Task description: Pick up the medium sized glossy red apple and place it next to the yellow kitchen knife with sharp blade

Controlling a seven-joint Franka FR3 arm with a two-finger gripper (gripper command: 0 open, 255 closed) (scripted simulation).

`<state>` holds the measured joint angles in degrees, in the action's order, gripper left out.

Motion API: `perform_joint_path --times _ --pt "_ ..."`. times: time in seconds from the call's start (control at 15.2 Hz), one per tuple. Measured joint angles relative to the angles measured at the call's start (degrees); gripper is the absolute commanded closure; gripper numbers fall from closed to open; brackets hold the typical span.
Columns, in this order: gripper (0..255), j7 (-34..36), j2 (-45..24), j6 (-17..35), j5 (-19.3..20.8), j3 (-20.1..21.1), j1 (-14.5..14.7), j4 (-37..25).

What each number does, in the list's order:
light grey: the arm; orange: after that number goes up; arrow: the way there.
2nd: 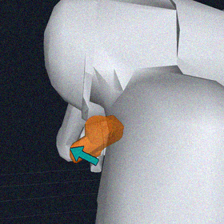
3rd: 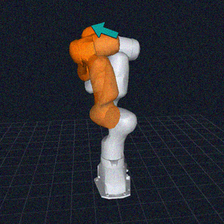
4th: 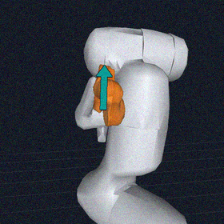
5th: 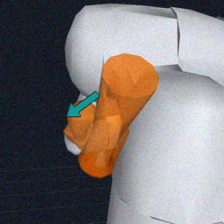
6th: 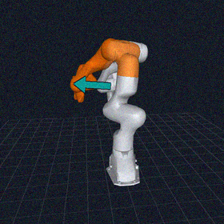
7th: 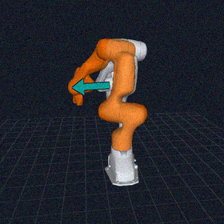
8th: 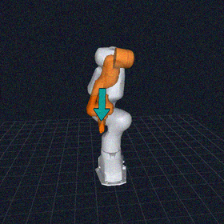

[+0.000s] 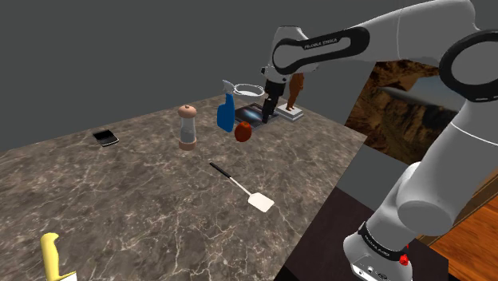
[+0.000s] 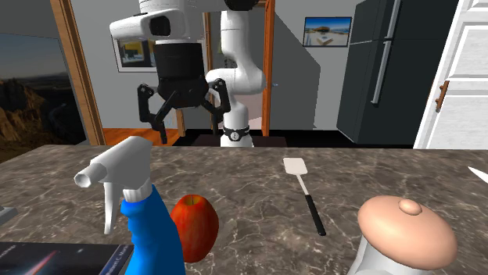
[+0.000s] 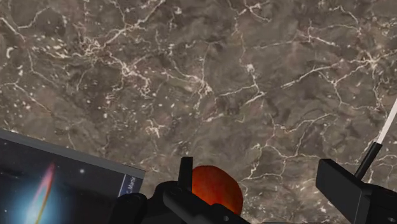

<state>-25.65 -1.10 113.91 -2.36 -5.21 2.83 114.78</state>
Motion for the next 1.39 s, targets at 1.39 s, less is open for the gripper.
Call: perform_joint_path --times 1.39 --pt "0 -4.2 -18.3 6.6 -3.1 1.1 0.0 -11.7"
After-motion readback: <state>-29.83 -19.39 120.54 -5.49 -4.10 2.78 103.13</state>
